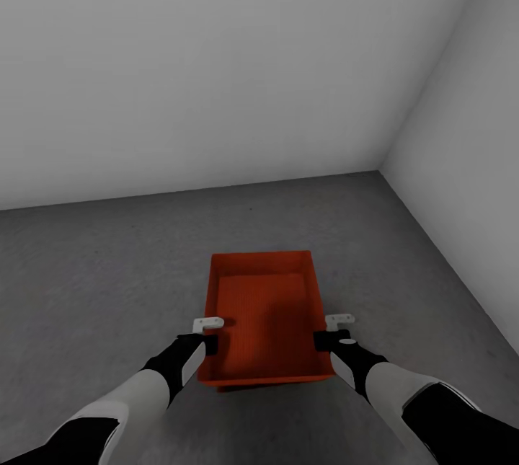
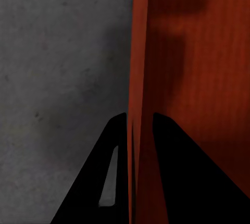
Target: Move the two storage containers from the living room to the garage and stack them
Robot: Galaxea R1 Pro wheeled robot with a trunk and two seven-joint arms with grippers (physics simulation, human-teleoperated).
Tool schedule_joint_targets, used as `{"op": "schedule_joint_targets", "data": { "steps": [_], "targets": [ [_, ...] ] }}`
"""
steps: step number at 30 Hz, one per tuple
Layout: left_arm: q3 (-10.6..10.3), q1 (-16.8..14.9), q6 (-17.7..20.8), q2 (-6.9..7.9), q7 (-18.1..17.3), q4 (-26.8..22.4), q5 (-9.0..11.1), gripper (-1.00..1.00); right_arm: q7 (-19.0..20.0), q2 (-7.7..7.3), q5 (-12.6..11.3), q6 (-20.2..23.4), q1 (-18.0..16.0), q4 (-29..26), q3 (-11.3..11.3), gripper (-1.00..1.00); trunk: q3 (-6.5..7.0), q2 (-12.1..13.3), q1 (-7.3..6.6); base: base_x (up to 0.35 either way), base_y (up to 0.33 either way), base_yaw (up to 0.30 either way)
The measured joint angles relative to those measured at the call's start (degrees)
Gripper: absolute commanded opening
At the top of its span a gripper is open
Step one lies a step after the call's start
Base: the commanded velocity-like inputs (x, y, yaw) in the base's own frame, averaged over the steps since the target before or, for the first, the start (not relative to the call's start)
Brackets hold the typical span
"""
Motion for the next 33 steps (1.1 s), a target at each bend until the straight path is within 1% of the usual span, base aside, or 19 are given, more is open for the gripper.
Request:
{"op": "schedule_joint_targets", "data": {
  "steps": [7,8,9,10,29,33],
  "targets": [
    [0.01,-0.03,0.04,-0.06,0.09,0.01,0.03,-1.00,0.06,-0.11,0.08,0.18,0.01,-0.18,-0.02,-1.00,0.00,0.00,0.00,0.000,0.000,0.000],
    [0.01,-0.04,0.04,-0.06,0.09,0.01,0.04,-1.00,0.06,-0.11,0.08,0.19,0.00,-0.19,-0.02,1.00,0.00,0.00,0.00,0.000,0.000,0.000],
    [-0.81,-0.04,0.01,0.06,0.51,-0.19,-0.41,1.00,0.09,-0.12,-0.35,0.11,-0.02,0.93,-1.15,1.00,0.00,0.00,0.00,0.000,0.000,0.000],
    [-0.47,-0.04,0.19,0.12,1.03,-0.18,-1.70,1.00,-0.06,-0.13,-0.42,0.07,-0.02,1.02,-1.22,1.00,0.00,0.00,0.00,0.000,0.000,0.000],
    [-0.45,-0.02,0.10,0.37,0.58,-0.29,-1.47,1.00,-0.40,-0.13,-0.42,-0.01,0.01,1.03,-1.26,1.00,0.00,0.00,0.00,0.000,0.000,0.000],
    [-0.51,-0.01,0.06,0.31,0.57,-0.31,-1.67,1.00,-0.40,-0.14,-0.42,-0.02,0.00,1.03,-1.25,1.00,0.00,0.00,0.00,0.000,0.000,0.000]
  ]
}}
